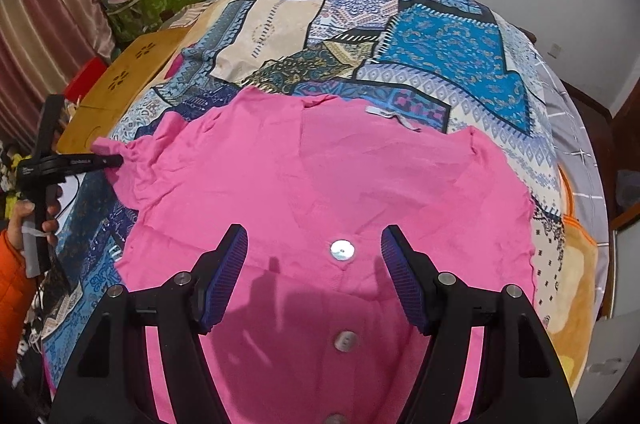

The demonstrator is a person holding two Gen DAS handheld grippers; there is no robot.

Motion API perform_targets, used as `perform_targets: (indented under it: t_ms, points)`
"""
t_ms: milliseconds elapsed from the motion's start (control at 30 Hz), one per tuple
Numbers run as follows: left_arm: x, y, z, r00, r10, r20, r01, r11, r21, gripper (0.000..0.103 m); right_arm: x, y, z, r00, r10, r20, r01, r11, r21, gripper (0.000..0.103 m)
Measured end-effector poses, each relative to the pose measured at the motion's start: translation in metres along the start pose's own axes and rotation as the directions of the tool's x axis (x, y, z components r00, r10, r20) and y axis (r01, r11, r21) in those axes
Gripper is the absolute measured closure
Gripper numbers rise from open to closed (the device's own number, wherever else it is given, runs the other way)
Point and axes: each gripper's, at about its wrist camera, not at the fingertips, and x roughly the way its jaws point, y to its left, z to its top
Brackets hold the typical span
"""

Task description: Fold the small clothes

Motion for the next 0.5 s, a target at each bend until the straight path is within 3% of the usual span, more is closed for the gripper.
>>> perform_targets:
  t_ms: [167, 300, 500]
  points:
    - [-0.049, -0.038, 0.015, 0.991, 0.0, 0.132, -0.013, 0.995, 0.101, 0.101, -0.007, -0.013, -0.002, 1.0, -0.004, 0.011, 0.004, 1.0, 0.025, 0.037]
    - [-0.092, -0.079, 0.026, 0.973, -0.045, 0.226, 0.004, 0.984, 0.178, 0.101, -0.014, -0.021, -0.004, 0.999, 0.015, 0.029, -0.016, 0.999, 0.042, 0.037]
    - [-0.125, -0.157, 0.03, 0.95, -0.136, 0.28, 0.049, 0.953, 0.298, 0.101, -0.022, -0.036, -0.004, 0.998, 0.033, 0.06, -0.035, 0.998, 0.043, 0.037]
